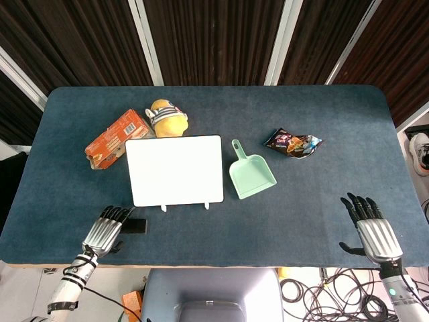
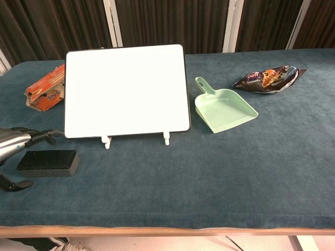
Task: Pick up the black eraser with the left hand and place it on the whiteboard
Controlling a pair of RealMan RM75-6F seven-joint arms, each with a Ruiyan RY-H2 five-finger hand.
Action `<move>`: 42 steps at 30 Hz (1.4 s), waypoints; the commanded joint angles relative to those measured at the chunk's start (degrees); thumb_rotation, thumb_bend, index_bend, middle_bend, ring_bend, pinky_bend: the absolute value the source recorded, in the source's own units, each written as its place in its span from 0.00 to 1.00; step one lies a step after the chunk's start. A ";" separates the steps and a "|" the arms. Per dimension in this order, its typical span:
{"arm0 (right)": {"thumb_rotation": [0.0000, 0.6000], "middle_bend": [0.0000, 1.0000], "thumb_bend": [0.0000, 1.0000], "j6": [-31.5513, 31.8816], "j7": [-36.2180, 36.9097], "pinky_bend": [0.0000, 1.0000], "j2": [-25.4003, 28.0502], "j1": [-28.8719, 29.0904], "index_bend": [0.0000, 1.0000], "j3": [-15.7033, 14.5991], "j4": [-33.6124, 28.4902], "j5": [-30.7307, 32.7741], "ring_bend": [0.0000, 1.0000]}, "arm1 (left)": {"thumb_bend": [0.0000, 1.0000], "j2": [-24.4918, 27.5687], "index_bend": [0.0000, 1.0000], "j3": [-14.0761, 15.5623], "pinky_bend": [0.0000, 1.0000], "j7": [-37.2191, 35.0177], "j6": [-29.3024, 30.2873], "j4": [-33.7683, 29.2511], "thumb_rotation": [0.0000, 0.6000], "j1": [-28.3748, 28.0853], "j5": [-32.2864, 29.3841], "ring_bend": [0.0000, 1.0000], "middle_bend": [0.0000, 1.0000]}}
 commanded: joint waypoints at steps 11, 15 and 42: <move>1.00 0.00 0.08 -1.02 0.19 0.00 0.11 0.54 0.00 0.11 -0.20 -0.01 0.00 | 0.34 -3.97 0.25 -1.01 0.19 1.38 1.47 3.42 1.00 -0.63 1.19 0.25 0.33; 1.00 0.00 0.08 -0.93 0.29 0.00 0.16 0.54 0.00 0.09 -0.28 -0.21 0.00 | 0.34 -4.93 0.30 -1.24 0.19 2.51 2.07 4.11 1.00 -0.73 1.19 0.26 0.36; 1.00 0.00 0.08 -0.22 1.36 0.00 0.58 0.06 0.00 -0.07 -0.27 -0.70 0.00 | 0.52 -10.25 0.75 -10.33 0.48 -5.75 26.76 8.46 1.00 1.40 16.67 0.67 0.90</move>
